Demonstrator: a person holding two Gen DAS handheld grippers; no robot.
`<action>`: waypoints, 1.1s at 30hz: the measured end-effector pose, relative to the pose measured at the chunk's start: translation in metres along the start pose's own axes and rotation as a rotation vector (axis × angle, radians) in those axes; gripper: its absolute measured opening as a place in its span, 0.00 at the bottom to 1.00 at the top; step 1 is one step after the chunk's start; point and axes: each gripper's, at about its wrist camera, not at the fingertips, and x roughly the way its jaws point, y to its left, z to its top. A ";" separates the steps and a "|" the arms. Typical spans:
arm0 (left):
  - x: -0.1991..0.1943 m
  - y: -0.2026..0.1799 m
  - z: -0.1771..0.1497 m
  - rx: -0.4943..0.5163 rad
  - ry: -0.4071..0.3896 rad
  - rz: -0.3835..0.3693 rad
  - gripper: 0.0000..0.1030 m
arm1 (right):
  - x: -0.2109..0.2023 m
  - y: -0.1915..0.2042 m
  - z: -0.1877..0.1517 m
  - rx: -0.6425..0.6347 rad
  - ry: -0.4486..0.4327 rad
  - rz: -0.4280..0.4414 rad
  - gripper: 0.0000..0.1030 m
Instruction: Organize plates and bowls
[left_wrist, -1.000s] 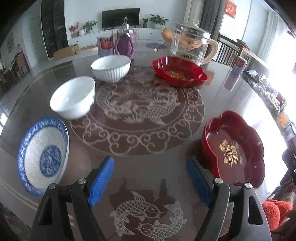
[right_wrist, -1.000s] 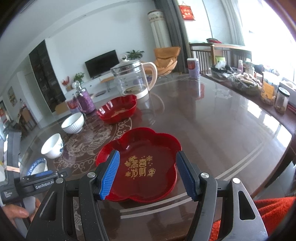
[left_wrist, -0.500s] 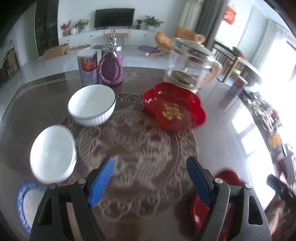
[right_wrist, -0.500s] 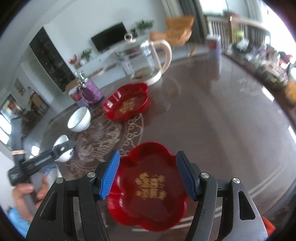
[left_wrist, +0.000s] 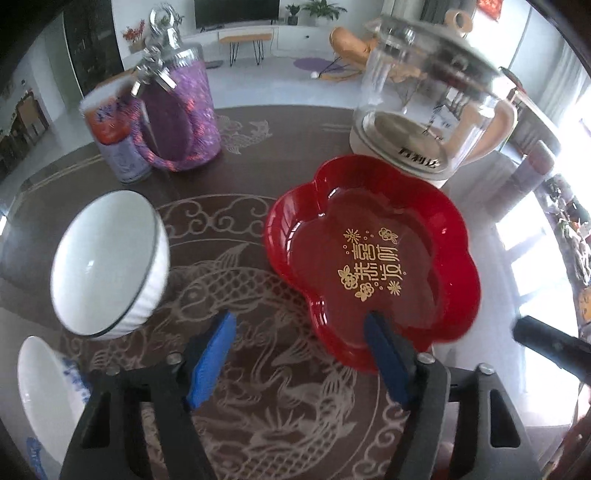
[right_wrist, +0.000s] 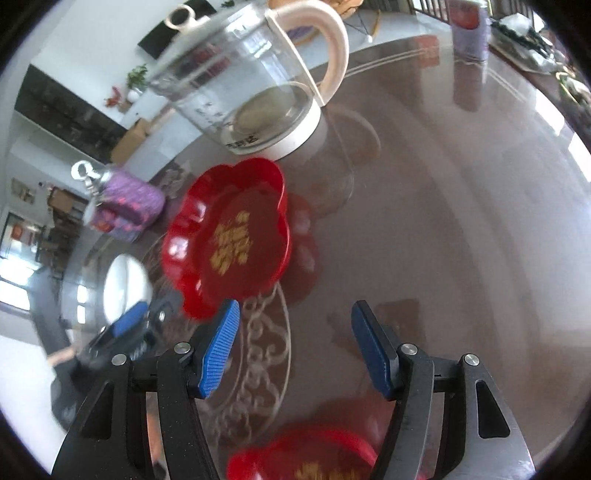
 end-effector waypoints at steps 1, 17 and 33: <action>0.004 0.000 0.002 -0.003 0.006 -0.005 0.61 | 0.010 0.001 0.006 -0.001 0.002 -0.008 0.65; 0.035 0.004 0.009 -0.037 0.018 -0.077 0.16 | 0.048 0.008 0.022 -0.078 -0.023 0.019 0.08; -0.127 -0.020 -0.106 0.126 -0.089 -0.265 0.16 | -0.112 -0.004 -0.097 -0.092 -0.149 0.115 0.10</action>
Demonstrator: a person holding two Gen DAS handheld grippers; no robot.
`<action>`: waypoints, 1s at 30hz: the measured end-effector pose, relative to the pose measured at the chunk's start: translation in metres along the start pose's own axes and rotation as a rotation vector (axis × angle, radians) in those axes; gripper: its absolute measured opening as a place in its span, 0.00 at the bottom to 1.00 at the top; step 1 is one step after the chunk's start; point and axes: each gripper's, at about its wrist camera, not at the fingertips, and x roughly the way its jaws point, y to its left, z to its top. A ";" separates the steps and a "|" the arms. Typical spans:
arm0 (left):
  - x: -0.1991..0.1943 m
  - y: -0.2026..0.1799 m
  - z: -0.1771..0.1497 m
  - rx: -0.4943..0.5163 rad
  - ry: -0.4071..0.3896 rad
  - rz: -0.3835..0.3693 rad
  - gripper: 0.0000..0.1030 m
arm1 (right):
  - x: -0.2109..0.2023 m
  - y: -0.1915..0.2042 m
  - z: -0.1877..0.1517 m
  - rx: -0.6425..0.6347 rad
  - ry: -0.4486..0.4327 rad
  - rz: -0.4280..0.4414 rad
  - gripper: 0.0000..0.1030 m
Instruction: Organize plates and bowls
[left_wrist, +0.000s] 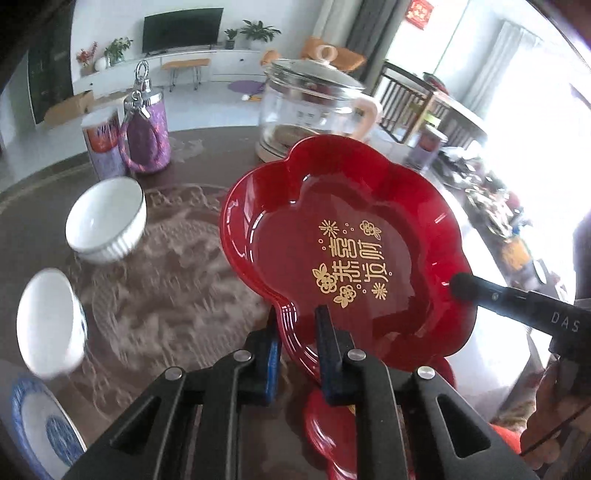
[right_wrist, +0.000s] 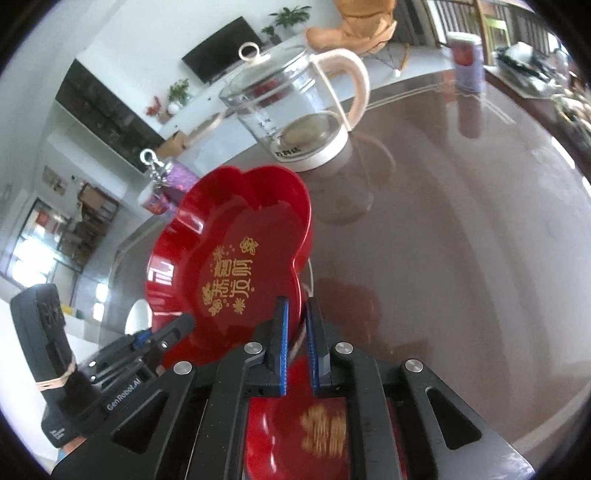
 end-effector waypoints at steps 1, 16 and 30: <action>-0.005 -0.003 -0.007 0.005 -0.001 -0.005 0.16 | -0.009 -0.001 -0.007 -0.001 -0.003 -0.004 0.10; -0.015 -0.054 -0.117 0.099 0.138 -0.069 0.20 | -0.031 -0.039 -0.078 0.021 0.047 -0.077 0.10; -0.033 -0.040 -0.109 0.103 0.047 0.048 0.62 | -0.021 -0.063 -0.102 0.088 0.022 -0.077 0.48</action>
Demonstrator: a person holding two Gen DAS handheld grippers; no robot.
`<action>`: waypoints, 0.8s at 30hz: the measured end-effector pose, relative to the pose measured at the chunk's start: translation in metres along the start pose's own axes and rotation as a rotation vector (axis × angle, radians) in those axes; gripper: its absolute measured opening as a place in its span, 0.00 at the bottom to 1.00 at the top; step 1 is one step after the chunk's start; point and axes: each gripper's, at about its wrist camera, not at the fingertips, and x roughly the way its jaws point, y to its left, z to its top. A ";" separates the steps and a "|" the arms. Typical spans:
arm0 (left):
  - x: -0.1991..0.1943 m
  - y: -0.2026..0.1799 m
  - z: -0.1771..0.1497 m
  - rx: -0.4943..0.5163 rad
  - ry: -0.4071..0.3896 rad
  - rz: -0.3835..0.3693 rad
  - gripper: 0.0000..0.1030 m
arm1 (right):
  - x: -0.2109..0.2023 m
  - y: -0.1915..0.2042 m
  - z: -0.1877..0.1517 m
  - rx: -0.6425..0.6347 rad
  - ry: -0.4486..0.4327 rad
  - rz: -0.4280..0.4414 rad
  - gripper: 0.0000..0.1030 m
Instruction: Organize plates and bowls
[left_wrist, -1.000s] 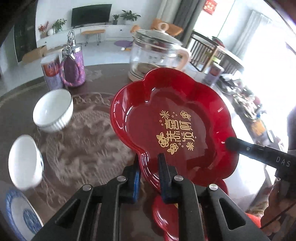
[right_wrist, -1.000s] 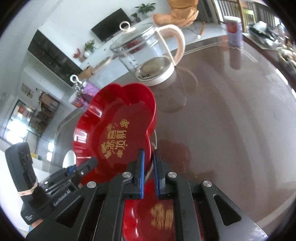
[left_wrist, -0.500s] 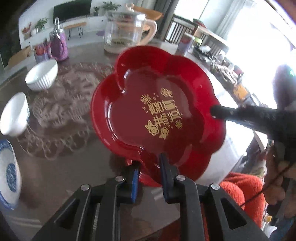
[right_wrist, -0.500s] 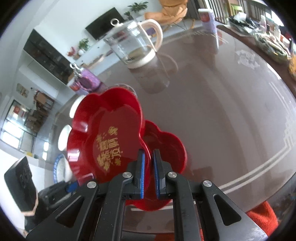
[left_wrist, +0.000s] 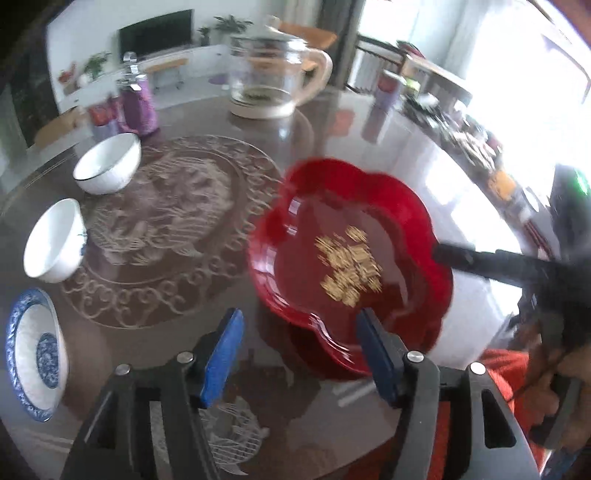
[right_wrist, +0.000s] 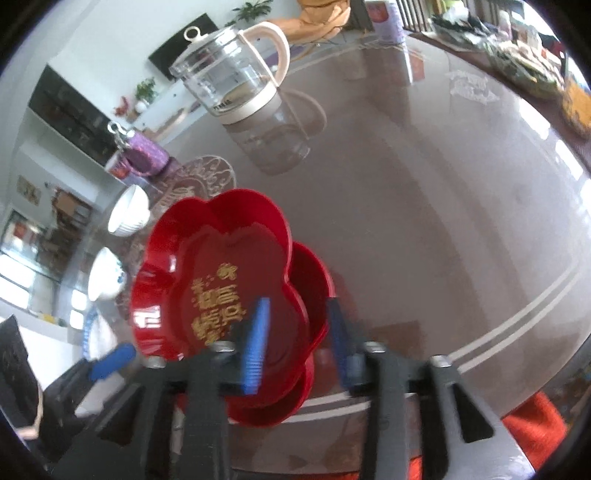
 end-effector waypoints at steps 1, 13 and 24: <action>-0.002 0.008 0.001 -0.026 -0.003 -0.006 0.62 | -0.004 0.002 -0.004 -0.002 -0.010 0.003 0.48; 0.002 0.056 0.009 -0.166 -0.026 0.029 0.62 | -0.010 0.006 0.006 -0.059 -0.107 -0.082 0.52; 0.025 0.059 0.039 -0.165 -0.040 0.091 0.62 | 0.001 0.034 0.065 -0.147 -0.246 -0.140 0.53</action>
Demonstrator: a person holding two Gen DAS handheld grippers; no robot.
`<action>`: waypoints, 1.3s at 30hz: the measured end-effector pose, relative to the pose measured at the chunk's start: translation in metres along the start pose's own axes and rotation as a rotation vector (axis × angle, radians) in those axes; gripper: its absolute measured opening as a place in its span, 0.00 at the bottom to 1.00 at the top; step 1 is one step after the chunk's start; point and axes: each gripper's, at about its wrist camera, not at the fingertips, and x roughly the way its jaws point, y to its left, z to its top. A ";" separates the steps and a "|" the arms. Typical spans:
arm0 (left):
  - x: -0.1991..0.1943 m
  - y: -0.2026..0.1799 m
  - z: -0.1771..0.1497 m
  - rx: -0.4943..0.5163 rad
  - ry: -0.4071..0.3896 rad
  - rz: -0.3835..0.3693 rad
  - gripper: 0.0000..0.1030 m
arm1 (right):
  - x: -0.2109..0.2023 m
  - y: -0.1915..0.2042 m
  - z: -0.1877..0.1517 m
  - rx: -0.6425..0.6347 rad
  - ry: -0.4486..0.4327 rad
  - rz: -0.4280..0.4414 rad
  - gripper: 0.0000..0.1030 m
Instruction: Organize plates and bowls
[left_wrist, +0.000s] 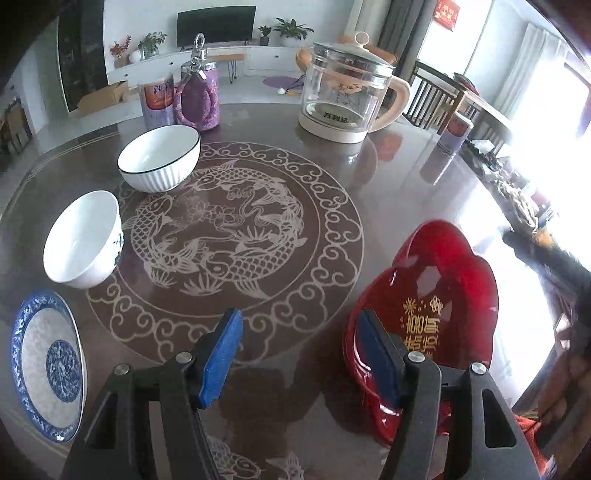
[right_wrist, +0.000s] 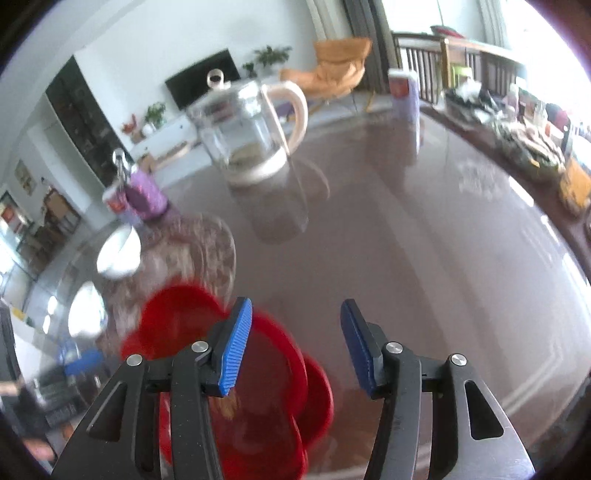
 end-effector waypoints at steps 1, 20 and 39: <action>0.002 0.000 0.001 0.001 0.004 0.003 0.62 | 0.004 0.001 0.007 0.001 -0.013 -0.033 0.53; -0.033 0.021 -0.020 -0.009 -0.086 -0.085 0.78 | -0.071 -0.010 -0.059 0.120 -0.069 -0.069 0.61; -0.057 0.027 -0.059 -0.062 -0.099 -0.104 0.80 | -0.097 0.007 -0.140 0.128 -0.143 -0.078 0.65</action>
